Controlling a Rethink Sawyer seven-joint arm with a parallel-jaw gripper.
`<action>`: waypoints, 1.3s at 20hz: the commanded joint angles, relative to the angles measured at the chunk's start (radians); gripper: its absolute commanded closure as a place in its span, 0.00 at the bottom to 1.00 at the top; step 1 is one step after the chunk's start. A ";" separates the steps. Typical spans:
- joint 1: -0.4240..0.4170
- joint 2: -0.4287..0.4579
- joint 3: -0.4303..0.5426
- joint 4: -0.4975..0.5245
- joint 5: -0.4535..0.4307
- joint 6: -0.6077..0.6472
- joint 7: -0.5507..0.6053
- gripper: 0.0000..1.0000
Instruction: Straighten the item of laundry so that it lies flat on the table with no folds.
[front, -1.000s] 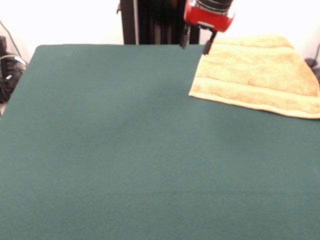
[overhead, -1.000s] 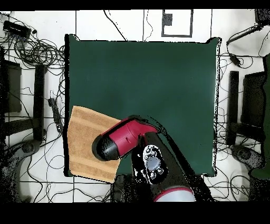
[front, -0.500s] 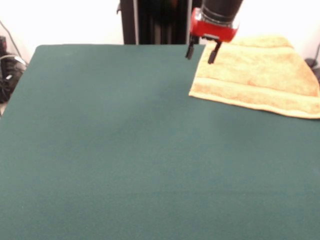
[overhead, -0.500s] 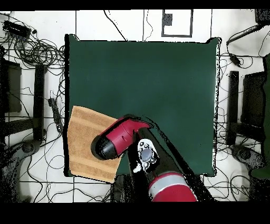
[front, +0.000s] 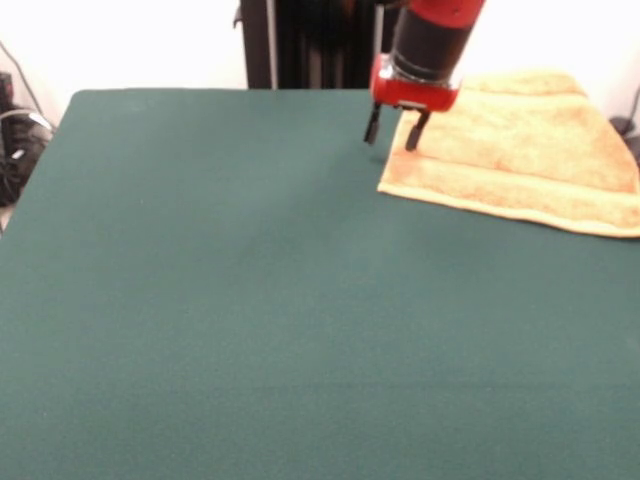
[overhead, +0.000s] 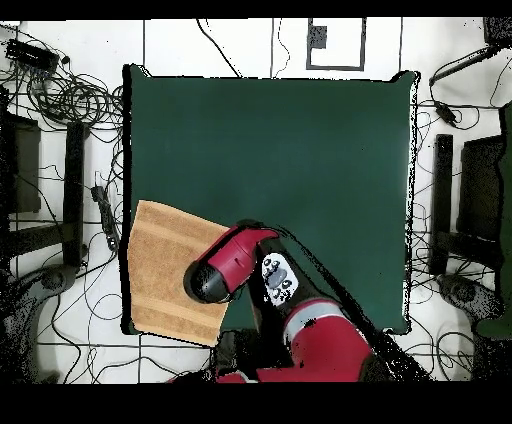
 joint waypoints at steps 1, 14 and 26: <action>-0.004 0.129 0.054 -0.089 -0.089 -0.116 -0.127 0.00; 0.089 0.270 -0.033 -0.167 -0.201 -0.331 0.045 0.00; 0.005 0.233 0.056 -0.151 -0.156 -0.248 -0.153 1.00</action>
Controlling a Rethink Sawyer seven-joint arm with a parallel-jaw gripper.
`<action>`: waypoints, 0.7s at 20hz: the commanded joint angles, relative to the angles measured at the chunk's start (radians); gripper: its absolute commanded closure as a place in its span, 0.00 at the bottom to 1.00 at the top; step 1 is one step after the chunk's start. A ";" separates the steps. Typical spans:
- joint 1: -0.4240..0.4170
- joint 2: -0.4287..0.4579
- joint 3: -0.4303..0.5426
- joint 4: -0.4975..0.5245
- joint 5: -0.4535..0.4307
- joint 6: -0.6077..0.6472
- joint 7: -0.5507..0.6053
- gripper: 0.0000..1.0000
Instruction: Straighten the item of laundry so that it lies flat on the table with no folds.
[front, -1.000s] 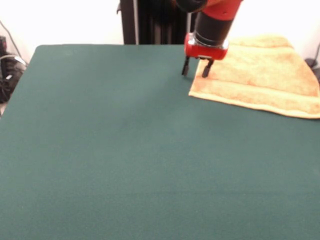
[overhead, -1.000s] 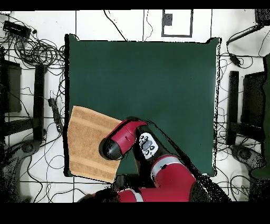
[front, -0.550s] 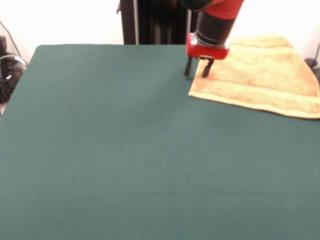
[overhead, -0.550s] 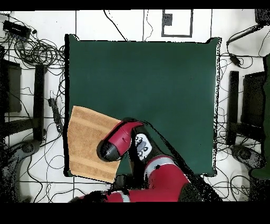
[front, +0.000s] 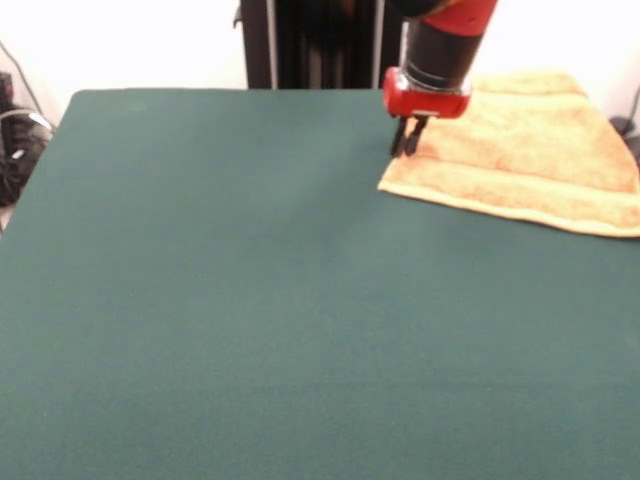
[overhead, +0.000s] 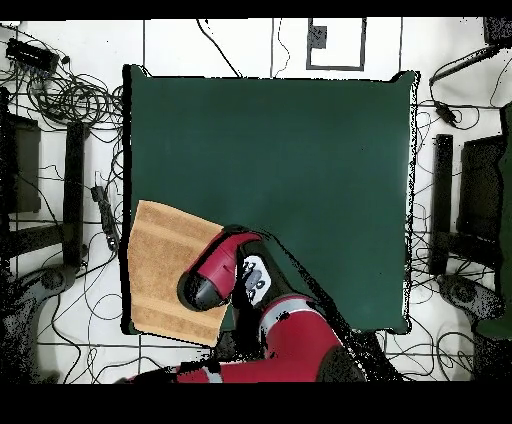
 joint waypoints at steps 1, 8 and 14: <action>-0.078 0.194 0.102 -0.135 -0.089 -0.149 -0.172 1.00; -0.148 0.074 0.152 -0.081 -0.065 -0.051 -0.275 1.00; -0.227 0.008 0.209 -0.049 -0.045 0.037 -0.379 1.00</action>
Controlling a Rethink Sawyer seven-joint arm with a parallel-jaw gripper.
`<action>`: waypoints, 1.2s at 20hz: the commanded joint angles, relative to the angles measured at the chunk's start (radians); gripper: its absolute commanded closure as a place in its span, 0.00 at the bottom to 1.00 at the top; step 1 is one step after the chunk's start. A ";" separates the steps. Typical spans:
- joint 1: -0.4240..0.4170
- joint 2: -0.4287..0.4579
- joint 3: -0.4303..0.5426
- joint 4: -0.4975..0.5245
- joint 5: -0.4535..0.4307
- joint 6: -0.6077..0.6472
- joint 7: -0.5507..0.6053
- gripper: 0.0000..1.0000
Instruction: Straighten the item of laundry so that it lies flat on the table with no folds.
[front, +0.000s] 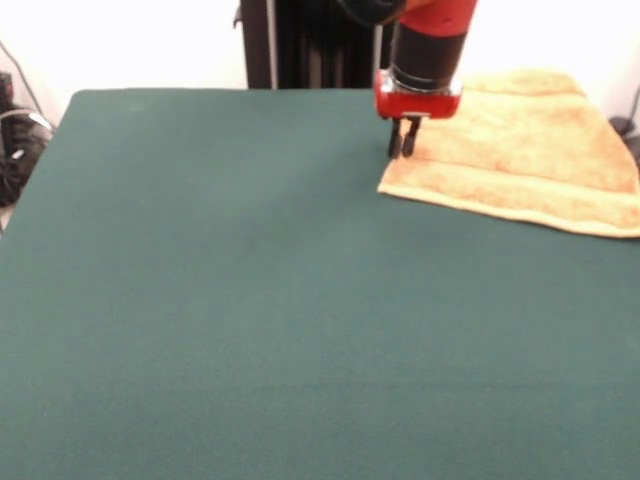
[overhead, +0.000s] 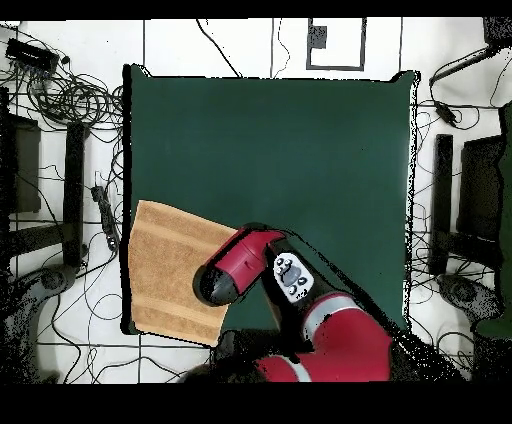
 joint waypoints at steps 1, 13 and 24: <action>-0.079 -0.002 0.107 -0.079 -0.051 0.047 -0.385 1.00; -0.226 -0.228 0.213 0.080 0.060 0.196 -0.504 1.00; -0.312 -0.162 0.289 -0.017 0.035 0.233 -0.655 1.00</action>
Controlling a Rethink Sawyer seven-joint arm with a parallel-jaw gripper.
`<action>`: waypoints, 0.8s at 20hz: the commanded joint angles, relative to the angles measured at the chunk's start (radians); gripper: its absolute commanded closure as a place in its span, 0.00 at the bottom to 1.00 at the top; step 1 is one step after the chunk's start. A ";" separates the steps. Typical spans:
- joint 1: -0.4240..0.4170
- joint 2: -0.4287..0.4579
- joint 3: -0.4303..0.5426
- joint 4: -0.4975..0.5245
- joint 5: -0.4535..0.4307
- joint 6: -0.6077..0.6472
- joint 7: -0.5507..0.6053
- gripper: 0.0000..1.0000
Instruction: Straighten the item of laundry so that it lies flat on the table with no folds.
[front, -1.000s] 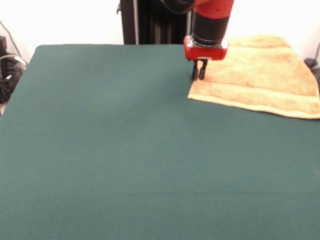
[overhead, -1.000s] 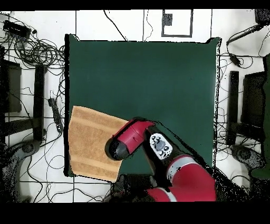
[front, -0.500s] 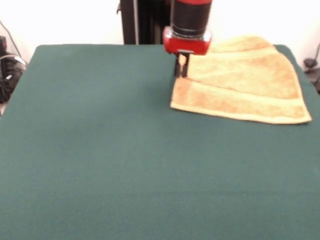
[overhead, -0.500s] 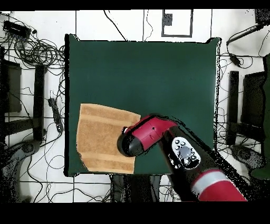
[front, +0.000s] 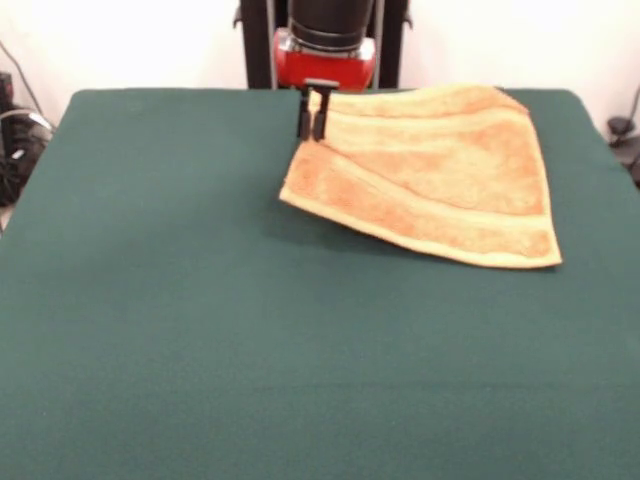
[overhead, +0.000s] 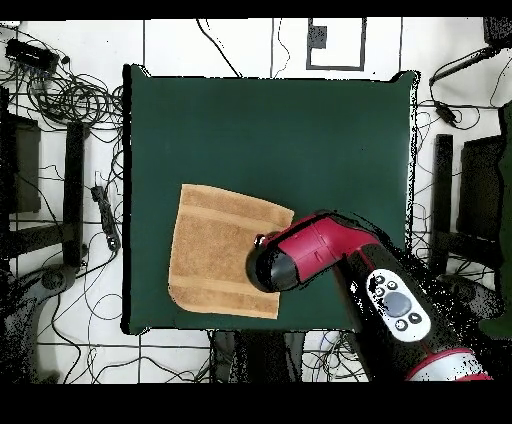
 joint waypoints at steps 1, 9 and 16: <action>-0.014 0.055 0.138 -0.057 0.006 0.099 -0.439 1.00; -0.009 0.136 0.084 -0.116 -0.062 0.022 -0.425 1.00; -0.026 0.156 0.100 -0.140 -0.076 0.016 -0.473 0.00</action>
